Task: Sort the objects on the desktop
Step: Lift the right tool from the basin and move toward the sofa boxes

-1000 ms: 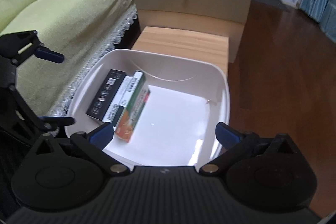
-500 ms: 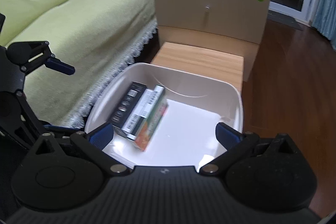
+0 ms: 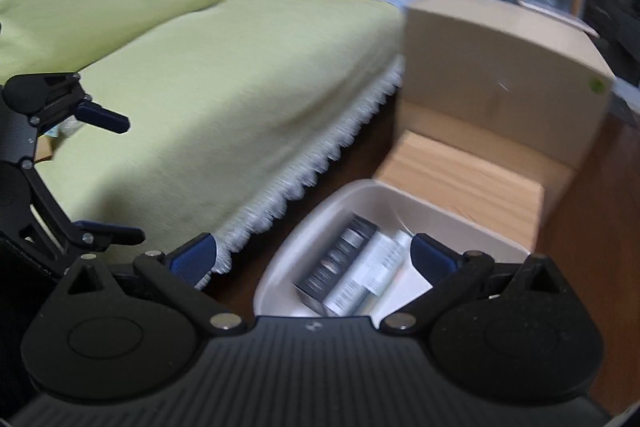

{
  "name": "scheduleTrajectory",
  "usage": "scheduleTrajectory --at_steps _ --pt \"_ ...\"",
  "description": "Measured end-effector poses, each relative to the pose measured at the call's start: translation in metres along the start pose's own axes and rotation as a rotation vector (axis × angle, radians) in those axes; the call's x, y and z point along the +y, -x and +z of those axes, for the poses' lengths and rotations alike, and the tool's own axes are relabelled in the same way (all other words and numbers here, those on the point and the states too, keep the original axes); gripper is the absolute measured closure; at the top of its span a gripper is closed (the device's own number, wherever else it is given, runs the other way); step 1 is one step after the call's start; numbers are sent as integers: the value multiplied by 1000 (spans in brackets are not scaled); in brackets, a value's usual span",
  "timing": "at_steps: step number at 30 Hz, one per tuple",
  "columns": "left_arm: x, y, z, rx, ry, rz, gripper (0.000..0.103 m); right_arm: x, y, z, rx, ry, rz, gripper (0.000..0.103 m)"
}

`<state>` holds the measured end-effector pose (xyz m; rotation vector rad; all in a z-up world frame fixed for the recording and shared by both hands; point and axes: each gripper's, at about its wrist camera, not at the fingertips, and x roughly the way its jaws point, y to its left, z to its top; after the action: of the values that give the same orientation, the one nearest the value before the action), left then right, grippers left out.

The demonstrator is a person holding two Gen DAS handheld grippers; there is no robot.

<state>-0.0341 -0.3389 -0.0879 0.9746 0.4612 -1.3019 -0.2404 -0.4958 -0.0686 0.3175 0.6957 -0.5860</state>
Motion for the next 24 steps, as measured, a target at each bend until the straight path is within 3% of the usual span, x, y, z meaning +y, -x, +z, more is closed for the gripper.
scheduleTrajectory --at_steps 11,20,24 --pt "88 73 -98 63 276 216 0 117 -30 68 -28 177 221 1" --pt "150 108 -185 144 449 333 0 219 -63 91 -4 314 403 1" --pt "170 111 -214 157 510 349 0 260 -78 94 15 360 464 11"
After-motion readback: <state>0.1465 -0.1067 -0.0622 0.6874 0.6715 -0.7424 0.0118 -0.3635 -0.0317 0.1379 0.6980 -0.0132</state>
